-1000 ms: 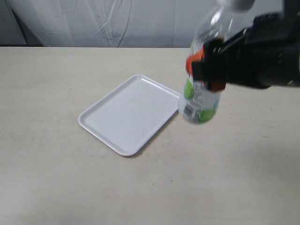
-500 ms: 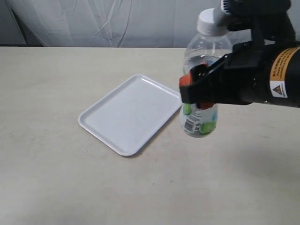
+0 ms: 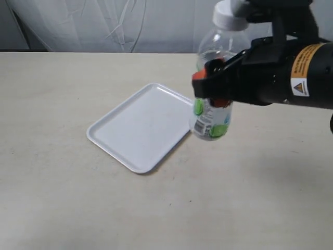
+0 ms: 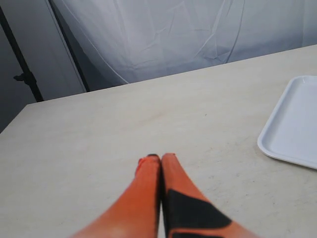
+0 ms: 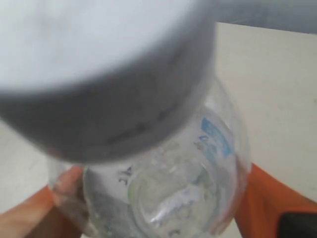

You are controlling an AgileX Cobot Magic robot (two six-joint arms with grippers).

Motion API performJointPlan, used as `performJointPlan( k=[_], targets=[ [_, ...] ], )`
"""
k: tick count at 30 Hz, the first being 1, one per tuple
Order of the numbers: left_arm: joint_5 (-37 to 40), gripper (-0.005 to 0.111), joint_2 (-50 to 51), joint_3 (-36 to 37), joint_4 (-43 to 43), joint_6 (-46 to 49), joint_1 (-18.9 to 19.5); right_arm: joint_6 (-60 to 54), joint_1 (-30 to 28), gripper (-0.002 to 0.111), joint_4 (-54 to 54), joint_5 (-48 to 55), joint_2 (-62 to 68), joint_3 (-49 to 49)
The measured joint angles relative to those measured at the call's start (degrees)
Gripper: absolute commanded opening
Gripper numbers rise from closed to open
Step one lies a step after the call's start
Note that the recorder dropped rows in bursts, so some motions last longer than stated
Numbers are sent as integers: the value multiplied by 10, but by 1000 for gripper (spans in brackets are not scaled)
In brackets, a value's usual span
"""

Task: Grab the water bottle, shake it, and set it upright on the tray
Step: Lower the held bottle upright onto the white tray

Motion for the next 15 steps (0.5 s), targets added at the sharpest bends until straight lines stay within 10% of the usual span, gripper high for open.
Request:
performJointPlan(
  k=[15],
  targets=[
    [0, 0, 0, 0, 0, 0, 0, 13, 9, -1, 15, -1, 10, 23]
  ],
)
